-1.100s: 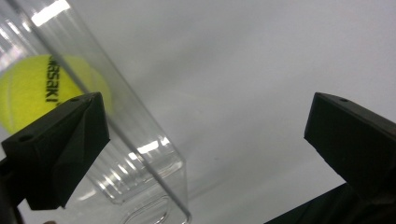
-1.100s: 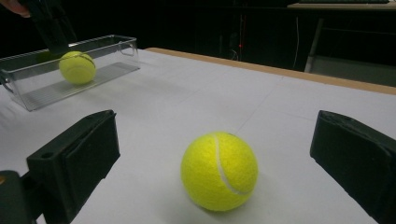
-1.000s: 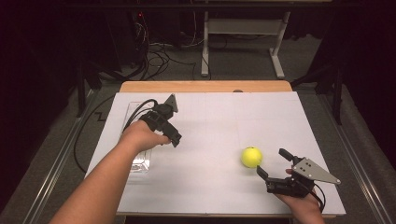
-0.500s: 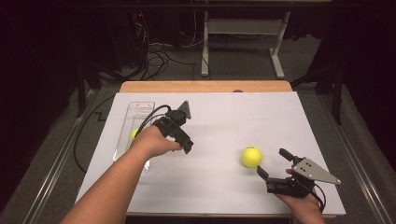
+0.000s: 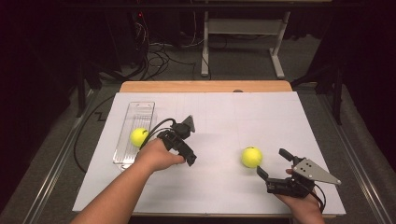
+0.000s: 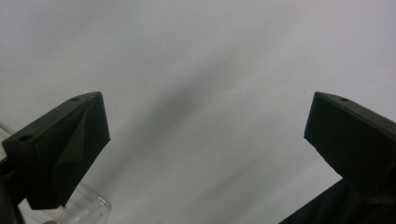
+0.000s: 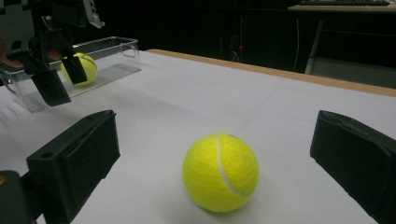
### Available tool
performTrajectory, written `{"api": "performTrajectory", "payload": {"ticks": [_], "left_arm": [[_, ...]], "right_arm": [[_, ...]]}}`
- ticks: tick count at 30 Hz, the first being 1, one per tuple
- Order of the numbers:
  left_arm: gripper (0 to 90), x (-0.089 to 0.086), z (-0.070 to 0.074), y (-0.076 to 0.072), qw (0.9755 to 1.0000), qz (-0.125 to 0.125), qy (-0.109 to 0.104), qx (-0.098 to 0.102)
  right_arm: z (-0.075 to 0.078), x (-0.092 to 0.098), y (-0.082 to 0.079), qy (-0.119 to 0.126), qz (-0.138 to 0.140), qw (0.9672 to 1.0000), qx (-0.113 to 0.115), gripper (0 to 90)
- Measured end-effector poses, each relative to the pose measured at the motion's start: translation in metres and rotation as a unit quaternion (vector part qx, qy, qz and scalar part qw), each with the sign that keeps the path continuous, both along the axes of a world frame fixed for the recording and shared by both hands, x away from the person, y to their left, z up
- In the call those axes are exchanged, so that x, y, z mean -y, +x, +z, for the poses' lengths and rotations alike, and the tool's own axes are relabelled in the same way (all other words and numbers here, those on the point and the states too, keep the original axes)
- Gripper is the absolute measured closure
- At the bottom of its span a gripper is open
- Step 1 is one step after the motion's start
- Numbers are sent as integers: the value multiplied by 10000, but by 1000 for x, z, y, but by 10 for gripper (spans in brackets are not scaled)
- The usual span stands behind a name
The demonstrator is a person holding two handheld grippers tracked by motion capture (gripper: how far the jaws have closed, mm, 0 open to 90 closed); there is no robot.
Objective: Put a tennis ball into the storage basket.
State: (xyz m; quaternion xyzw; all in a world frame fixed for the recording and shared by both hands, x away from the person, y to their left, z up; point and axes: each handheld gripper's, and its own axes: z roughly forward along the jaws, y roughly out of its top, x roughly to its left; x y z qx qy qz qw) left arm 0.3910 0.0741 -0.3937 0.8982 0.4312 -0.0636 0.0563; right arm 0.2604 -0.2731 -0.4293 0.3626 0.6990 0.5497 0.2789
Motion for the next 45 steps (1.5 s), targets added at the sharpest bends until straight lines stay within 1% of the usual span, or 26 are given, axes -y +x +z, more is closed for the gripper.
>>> {"api": "performTrajectory", "payload": {"ticks": [3, 6, 8, 9, 10, 11, 13, 14, 17, 19, 21, 23, 25, 27, 29, 31, 32, 34, 37, 39, 42, 44, 45], "left_arm": [[9, 0, -6, -7, 9999, -28, -127, -5], [8, -1, -13, -15, 9998, -71, -192, 21], [8, -2, -16, -21, 9993, -72, -354, 103], [9, -3, -18, -24, 9987, -56, -492, 117], [10, -4, -21, -27, 9982, -48, -586, 124], [10, -4, -24, -30, 9980, -52, -613, 149], [9, -6, -28, -36, 9977, -70, -597, 314], [9, -7, -30, -39, 9971, -73, -655, 373], [8, -10, -31, -48, 9946, -21, -879, 546], [8, -14, -31, -52, 9930, -25, -977, 666], [8, -17, -32, -56, 9906, 16, -1129, 776], [8, -21, -33, -59, 9875, 79, -1334, 839], [8, -24, -34, -62, 9846, 115, -1479, 927], [8, -26, -35, -64, 9832, 120, -1547, 961], [8, -27, -36, -66, 9835, 97, -1495, 1018], [8, -28, -38, -66, 9846, 75, -1440, 990], [8, -28, -38, -66, 9855, 67, -1395, 960], [7, -28, -38, -66, 9864, 56, -1310, 986], [7, -28, -38, -66, 9881, 51, -1228, 926], [7, -29, -37, -66, 9889, 29, -1224, 847], [8, -30, -36, -66, 9887, -2, -1300, 749], [8, -30, -35, -68, 9878, -18, -1346, 781], [8, -30, -35, -68, 9873, -30, -1382, 789]], "right_arm": [[0, 0, 0, 10, -7, 10000, -1, 17], [0, 0, 0, 0, -5, 10000, -4, 17], [0, 0, 0, -1, -1, 10000, -8, 17], [0, 0, 0, 2, 2, 10000, -3, 17], [0, 0, 0, 4, 3, 10000, 0, 17], [0, 0, 0, 2, 6, 10000, 3, 17], [0, -1, 0, -2, 7, 10000, -10, 17], [0, -1, 0, -5, 8, 10000, -12, 17], [0, -2, -1, -3, 8, 10000, -1, 17], [0, -2, -1, -12, 6, 10000, -9, 17], [-1, -2, 0, -22, 8, 10000, -13, 17], [-1, -2, 0, -34, 12, 10000, -20, 17], [-1, -3, 0, -39, 31, 10000, -28, 17], [-1, -4, 0, -45, 29, 10000, -37, 17], [-2, -4, 0, -47, 27, 10000, -43, 17], [-2, -4, 0, -59, 35, 10000, -42, 17], [-2, -5, 0, -68, 35, 10000, -37, 17], [-3, -5, 1, -77, 37, 9999, -64, 17], [-4, -8, 1, -104, 42, 9999, -82, 17], [-6, -10, 3, -130, 46, 9998, -108, 17], [-9, -15, 9, -121, 68, 9996, -231, 17], [-9, -18, 14, -138, 64, 9995, -264, 16], [-8, -20, 18, -95, 63, 9995, -305, 15]]}}
